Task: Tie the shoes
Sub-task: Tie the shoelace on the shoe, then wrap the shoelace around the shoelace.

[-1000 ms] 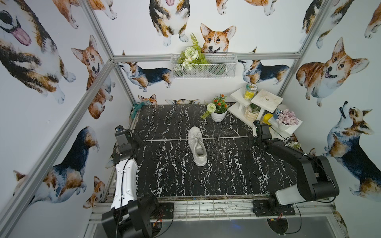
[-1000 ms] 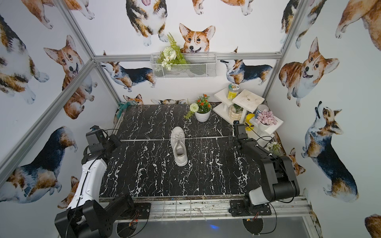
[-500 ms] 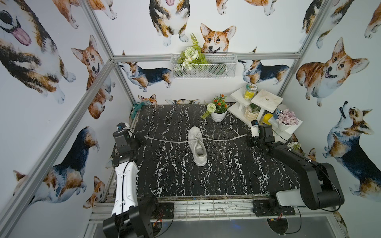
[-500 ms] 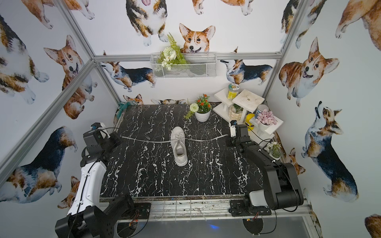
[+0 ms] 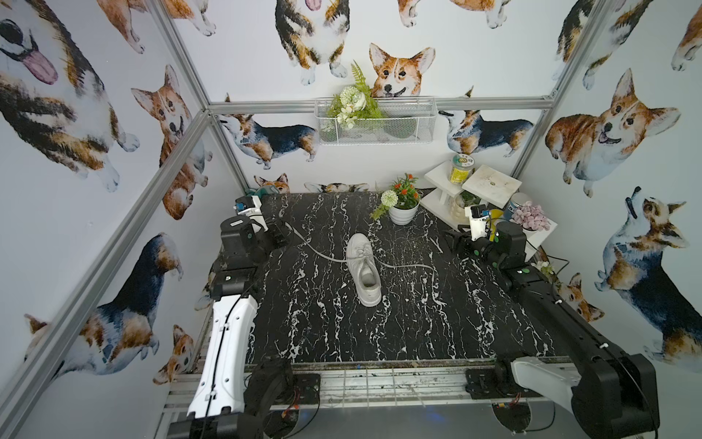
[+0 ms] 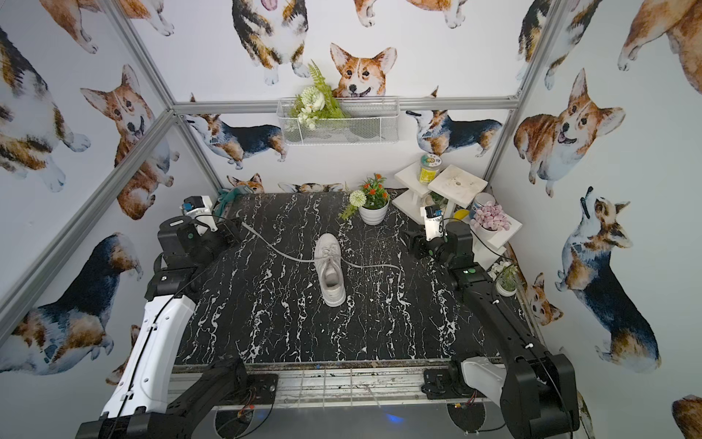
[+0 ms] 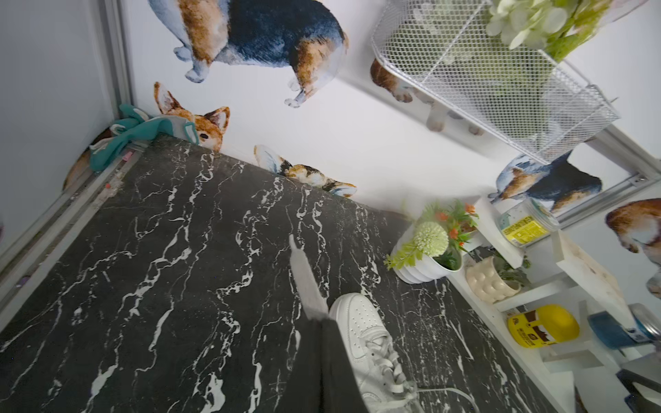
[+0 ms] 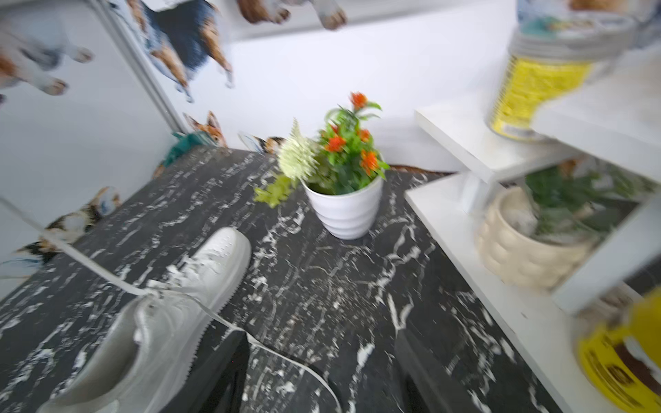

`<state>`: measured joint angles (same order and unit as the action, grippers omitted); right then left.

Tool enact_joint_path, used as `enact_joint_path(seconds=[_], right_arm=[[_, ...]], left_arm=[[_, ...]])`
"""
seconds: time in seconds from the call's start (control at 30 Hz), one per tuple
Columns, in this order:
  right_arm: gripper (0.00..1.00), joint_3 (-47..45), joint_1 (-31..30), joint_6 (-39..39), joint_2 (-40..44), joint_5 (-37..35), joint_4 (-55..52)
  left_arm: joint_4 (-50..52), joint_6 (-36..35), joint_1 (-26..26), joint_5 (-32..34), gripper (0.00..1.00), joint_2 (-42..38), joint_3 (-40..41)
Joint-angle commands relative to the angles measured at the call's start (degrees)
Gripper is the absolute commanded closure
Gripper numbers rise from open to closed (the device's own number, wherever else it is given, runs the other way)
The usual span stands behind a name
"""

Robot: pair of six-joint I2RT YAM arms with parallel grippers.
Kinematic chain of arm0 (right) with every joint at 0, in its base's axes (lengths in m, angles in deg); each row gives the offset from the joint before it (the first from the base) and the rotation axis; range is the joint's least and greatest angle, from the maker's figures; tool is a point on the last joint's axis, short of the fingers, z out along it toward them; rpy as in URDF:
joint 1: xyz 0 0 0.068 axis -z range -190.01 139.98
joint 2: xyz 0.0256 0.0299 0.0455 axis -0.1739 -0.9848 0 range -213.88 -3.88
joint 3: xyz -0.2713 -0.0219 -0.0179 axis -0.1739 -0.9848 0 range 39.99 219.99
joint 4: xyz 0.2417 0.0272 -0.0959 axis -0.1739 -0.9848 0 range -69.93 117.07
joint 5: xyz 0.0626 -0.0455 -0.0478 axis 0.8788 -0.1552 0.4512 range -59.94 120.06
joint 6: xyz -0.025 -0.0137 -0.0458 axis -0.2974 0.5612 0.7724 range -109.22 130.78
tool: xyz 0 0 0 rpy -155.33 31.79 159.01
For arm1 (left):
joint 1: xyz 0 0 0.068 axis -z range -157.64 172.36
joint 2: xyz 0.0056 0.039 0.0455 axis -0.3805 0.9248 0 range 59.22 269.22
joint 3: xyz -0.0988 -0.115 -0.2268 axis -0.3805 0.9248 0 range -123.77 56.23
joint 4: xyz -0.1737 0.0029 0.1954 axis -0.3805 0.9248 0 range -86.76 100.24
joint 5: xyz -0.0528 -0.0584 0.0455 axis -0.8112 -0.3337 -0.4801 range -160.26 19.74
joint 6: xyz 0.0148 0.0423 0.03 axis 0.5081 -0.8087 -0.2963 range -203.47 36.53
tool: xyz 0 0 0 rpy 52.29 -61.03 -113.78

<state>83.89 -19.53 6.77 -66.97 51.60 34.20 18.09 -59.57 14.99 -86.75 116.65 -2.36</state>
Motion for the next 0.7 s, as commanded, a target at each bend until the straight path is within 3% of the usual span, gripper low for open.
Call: enact_joint_path(seconds=[0.0, 0.2, 0.33, 0.67], right_arm=[[0.33, 3.09, -5.51, 3.8, -3.08, 3.66, 2.27], [0.34, 11.13, -18.24, 9.59, -15.27, 4.63, 3.68], [0.33, 17.71, -26.18, 18.23, -24.62, 2.43, 1.92], [0.36, 34.92, -30.85, 19.67, -44.26, 3.57, -3.02]], left_arm=[[-0.79, 1.05, 0.52, -0.25, 1.0, 0.79, -2.74], [-0.41, 1.78, 0.7, -2.75, 1.0, 3.68, -8.77], [-0.44, 2.15, 0.78, -3.15, 1.0, 4.57, -10.72], [-0.38, 2.47, 0.87, -3.37, 1.0, 5.06, -11.12]])
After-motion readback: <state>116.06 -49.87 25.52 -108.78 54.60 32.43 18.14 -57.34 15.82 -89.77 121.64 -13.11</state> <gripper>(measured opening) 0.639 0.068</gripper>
